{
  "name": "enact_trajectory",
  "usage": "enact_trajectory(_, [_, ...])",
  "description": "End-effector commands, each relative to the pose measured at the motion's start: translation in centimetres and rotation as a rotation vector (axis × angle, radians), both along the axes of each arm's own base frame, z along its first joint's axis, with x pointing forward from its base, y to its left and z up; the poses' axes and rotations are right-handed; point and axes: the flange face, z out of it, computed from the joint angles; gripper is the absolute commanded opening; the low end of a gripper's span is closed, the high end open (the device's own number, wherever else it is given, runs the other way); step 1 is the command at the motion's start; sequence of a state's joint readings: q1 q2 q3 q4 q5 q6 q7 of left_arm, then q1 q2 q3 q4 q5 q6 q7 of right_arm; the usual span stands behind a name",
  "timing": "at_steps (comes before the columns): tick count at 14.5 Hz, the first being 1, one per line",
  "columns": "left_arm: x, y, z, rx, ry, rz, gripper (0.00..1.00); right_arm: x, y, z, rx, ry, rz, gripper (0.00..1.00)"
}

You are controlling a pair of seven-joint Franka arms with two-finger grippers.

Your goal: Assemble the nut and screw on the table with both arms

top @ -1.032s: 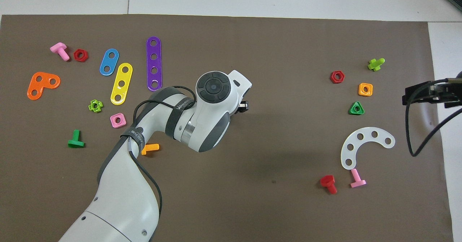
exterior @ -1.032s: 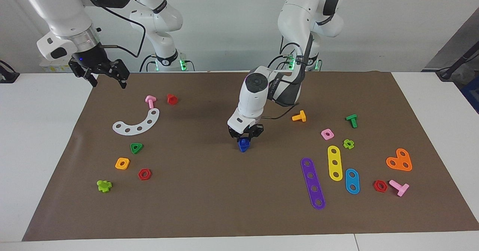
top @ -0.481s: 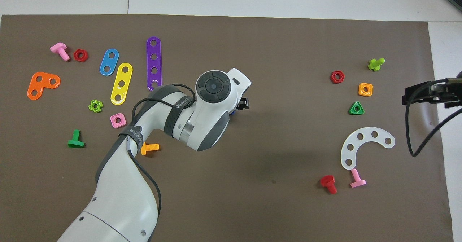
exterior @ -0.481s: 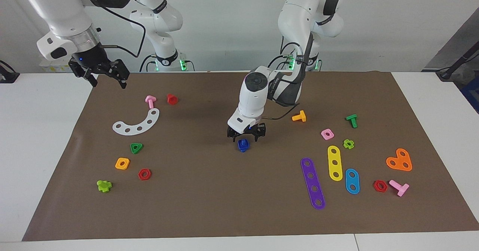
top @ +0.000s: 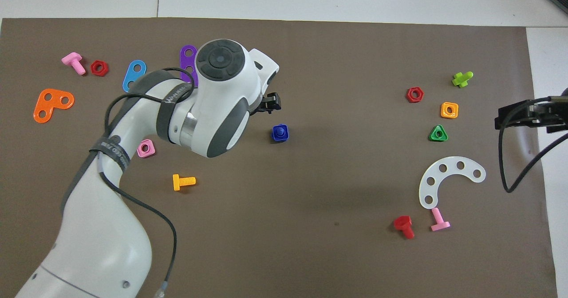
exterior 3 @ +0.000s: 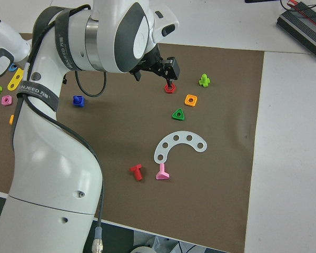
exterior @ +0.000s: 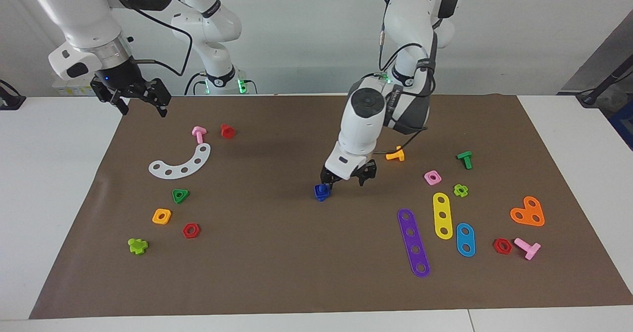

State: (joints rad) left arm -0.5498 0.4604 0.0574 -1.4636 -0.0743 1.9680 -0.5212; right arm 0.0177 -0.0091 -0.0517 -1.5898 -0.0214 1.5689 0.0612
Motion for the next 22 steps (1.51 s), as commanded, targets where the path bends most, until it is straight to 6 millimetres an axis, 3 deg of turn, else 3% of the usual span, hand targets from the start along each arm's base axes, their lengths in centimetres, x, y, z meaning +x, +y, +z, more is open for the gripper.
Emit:
enact_trajectory(1, [0.2,6.8,4.6,0.008,0.034,-0.048,0.98,-0.5,-0.1,0.4,0.005,-0.004,0.002,1.00])
enact_trajectory(4, [0.4,13.3,6.4,0.011,0.054,-0.102,0.98,-0.5,-0.1,0.4,0.005,-0.006,0.002,1.00])
enact_trajectory(9, [-0.9,24.7,6.3,0.006,0.107,-0.172,0.95,-0.5,-0.1,0.4,0.005,-0.004,0.002,1.00])
enact_trajectory(11, [-1.3,27.4,7.3,0.004,0.106,-0.153,0.94,-0.5,-0.1,0.4,0.005,-0.006,0.002,1.00])
enact_trajectory(14, [-2.5,30.1,9.2,0.026,0.114,-0.125,0.94,-0.5,-0.1,0.4,0.005,-0.006,0.002,1.00])
enact_trajectory(16, [-4.1,31.5,11.5,0.025,0.091,-0.104,0.94,-0.5,-0.1,0.4,0.005,-0.006,0.002,1.00])
enact_trajectory(22, [-7.0,32.0,16.2,0.134,0.064,-0.106,0.95,-0.5,-0.1,0.3,0.005,-0.004,0.002,1.00])
